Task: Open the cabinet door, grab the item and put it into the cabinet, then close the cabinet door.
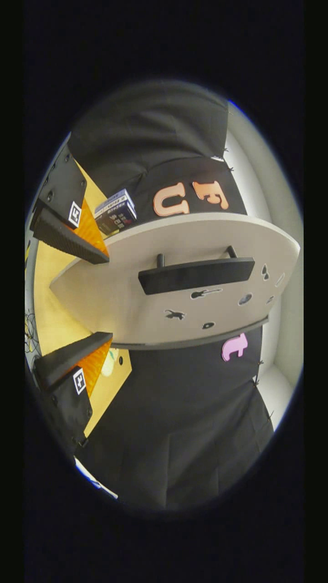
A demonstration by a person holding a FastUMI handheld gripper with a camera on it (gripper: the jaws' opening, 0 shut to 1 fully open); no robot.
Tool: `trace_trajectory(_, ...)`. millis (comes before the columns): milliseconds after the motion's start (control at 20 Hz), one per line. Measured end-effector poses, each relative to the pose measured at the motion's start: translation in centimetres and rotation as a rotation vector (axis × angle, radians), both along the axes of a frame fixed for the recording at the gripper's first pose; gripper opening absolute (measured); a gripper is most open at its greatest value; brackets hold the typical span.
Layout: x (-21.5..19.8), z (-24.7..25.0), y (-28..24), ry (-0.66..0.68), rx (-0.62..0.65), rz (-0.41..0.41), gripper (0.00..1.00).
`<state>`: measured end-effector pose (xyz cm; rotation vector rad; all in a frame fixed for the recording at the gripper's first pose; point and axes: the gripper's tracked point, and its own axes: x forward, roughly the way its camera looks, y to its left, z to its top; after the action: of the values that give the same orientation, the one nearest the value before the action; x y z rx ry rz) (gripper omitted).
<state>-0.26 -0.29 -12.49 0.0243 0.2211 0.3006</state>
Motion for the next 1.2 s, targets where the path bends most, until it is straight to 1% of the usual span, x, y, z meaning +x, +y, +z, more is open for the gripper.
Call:
trace_trajectory(50,0.2,-0.6,1.6,0.006,0.004,0.017,0.97)
trace_trajectory(300,5.2,-2.0,9.7,0.016,-0.016,0.062,0.97)
trace_trajectory(400,6.8,-2.2,11.7,0.015,-0.047,0.061,0.97)
trace_trajectory(550,8.6,-2.0,12.9,0.001,-0.053,0.039,0.96)
trace_trajectory(750,10.6,-2.6,14.4,0.014,-0.011,0.006,0.97)
trace_trajectory(1000,14.0,-3.3,16.7,0.009,-0.036,-0.024,0.97)
trace_trajectory(1100,14.7,-3.3,16.9,0.02,-0.039,-0.037,0.97)
trace_trajectory(1200,14.3,-2.7,16.4,0.019,-0.033,-0.05,0.97)
